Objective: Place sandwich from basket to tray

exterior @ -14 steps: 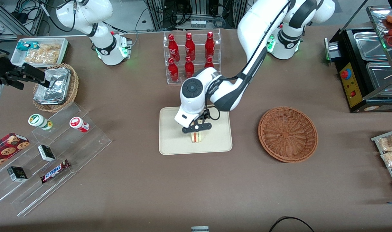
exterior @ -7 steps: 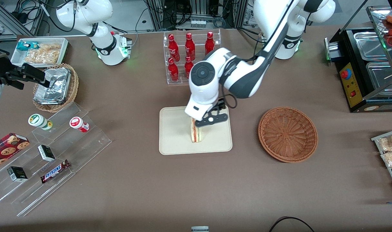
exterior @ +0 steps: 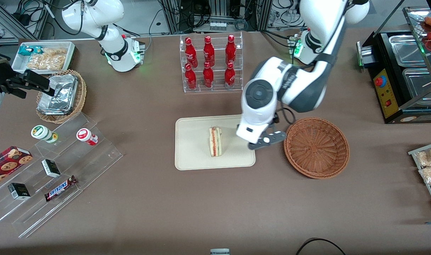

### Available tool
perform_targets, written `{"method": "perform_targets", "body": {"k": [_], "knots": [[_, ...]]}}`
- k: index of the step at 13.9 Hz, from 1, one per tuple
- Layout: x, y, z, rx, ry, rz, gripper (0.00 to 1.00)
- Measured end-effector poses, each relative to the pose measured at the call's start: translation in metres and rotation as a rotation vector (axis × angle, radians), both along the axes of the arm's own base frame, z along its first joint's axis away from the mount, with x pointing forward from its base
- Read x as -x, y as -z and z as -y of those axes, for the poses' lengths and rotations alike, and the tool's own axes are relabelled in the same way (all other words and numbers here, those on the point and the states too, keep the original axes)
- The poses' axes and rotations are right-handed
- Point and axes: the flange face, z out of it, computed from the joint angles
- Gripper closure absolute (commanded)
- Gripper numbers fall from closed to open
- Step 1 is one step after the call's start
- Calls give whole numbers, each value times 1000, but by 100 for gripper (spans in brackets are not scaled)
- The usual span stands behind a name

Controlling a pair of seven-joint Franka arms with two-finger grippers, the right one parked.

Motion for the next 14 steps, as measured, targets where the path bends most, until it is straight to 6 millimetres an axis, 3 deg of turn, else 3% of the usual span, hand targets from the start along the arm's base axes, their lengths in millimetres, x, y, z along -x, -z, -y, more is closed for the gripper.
{"method": "perform_targets", "body": {"k": [5,14], "knots": [[8,-25,-78,18,75,-38,0],[31,-120,-241,104,297,-167,0]]}}
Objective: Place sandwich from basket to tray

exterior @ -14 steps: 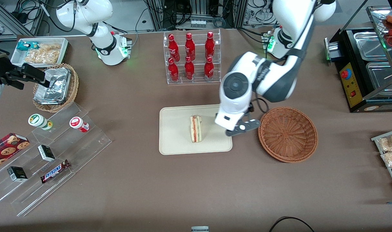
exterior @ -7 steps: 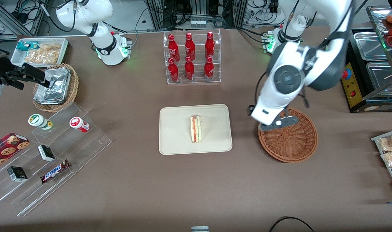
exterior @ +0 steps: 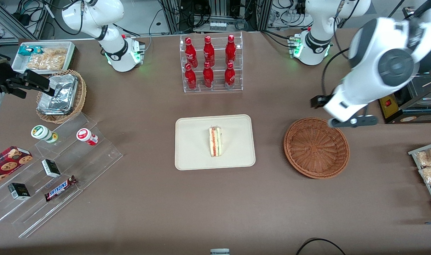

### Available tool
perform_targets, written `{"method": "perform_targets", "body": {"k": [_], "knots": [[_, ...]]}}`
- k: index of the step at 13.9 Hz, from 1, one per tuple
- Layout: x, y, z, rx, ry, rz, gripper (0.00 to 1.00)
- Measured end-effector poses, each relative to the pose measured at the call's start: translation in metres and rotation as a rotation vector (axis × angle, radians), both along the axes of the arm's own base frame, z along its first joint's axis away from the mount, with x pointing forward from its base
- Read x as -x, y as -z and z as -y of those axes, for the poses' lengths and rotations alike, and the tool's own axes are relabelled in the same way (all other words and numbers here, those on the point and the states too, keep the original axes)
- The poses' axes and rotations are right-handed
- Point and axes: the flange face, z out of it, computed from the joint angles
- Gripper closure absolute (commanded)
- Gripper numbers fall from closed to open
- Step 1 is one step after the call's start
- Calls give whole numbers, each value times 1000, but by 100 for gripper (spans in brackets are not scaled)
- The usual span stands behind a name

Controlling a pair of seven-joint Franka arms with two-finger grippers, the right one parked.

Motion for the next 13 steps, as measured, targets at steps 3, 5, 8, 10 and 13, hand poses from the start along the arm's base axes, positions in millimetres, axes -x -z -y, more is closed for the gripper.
{"method": "perform_targets", "body": {"k": [3,5,8,10,13], "knots": [[7,-40,-43,36,58,4,0],[5,-61,-62,43,40,42,0],[3,-79,-82,46,8,84,0],[2,-84,-86,47,1,102,0],[-3,-87,-87,50,1,144,0]]}}
